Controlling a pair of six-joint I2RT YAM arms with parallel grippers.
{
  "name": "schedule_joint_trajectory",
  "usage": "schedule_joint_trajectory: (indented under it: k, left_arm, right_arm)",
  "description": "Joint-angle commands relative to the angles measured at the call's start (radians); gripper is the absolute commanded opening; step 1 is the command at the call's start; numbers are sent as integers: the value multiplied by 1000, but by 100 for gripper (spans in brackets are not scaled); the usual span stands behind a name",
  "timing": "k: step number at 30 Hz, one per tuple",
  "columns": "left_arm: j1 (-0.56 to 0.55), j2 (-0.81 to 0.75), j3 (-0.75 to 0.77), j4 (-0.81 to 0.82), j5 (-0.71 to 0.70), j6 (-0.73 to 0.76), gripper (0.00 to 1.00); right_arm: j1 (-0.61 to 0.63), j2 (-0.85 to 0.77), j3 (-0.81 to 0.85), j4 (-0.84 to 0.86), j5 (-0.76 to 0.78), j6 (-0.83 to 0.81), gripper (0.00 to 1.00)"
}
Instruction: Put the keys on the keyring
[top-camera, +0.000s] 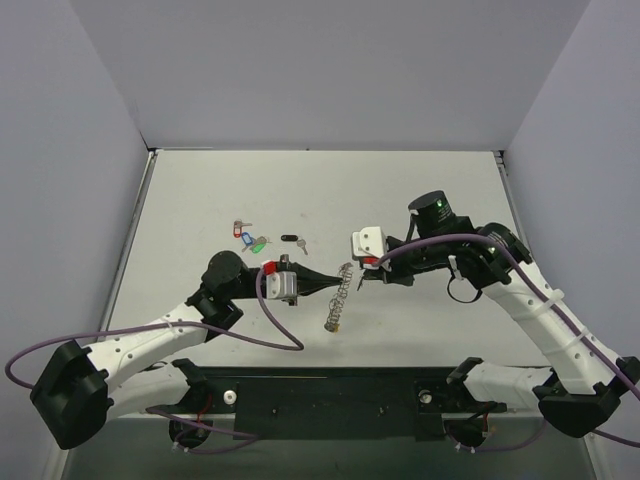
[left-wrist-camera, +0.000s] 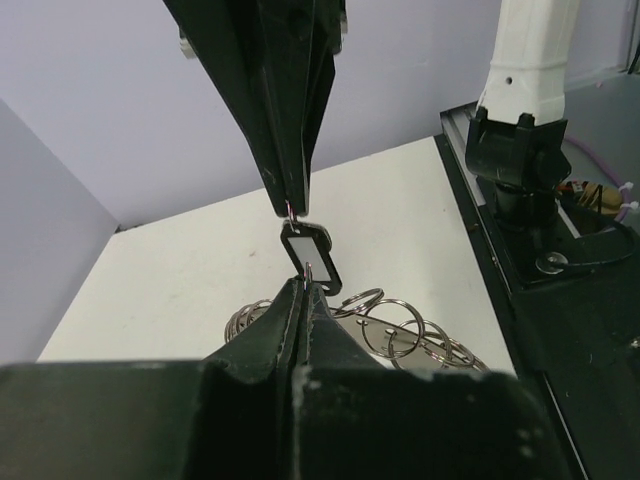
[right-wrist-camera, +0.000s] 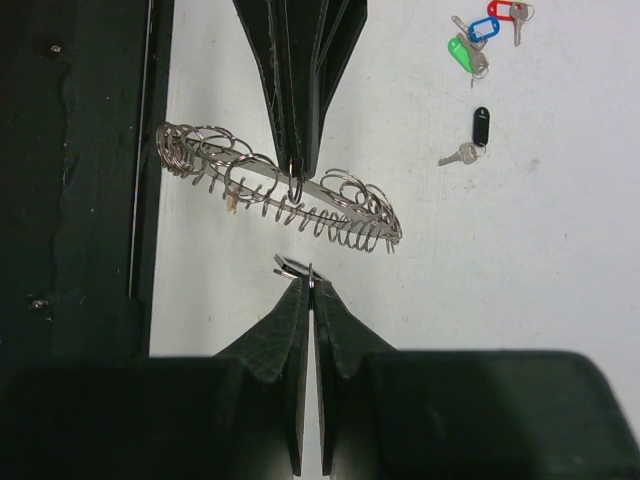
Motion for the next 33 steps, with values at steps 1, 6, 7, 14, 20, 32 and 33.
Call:
schedule_joint_trajectory:
  k: [1, 6, 7, 14, 20, 32, 33]
  left_arm:
    - [-23, -29, -10, -3, -72, 117, 0]
    - [-27, -36, -40, 53, -118, 113, 0]
    - [-30, -36, -41, 61, -119, 111, 0]
    - [-43, -52, -64, 112, -167, 94, 0]
    - [-45, -59, -86, 182, -178, 61, 0]
    - [-48, -67, -109, 287, -176, -15, 0]
    - [-51, -70, -110, 287, -176, -13, 0]
  right_arm:
    - [7, -36, -3, 27, -26, 20, 0]
    - [33, -41, -28, 35, -21, -3, 0]
    - [36, -41, -31, 41, -15, -9, 0]
    - [64, -56, -84, 112, 11, 5, 0]
    - [76, -116, -209, 277, 34, 6, 0]
    - [92, -200, -307, 435, 71, 75, 0]
    - [92, -203, -316, 441, 73, 86, 0]
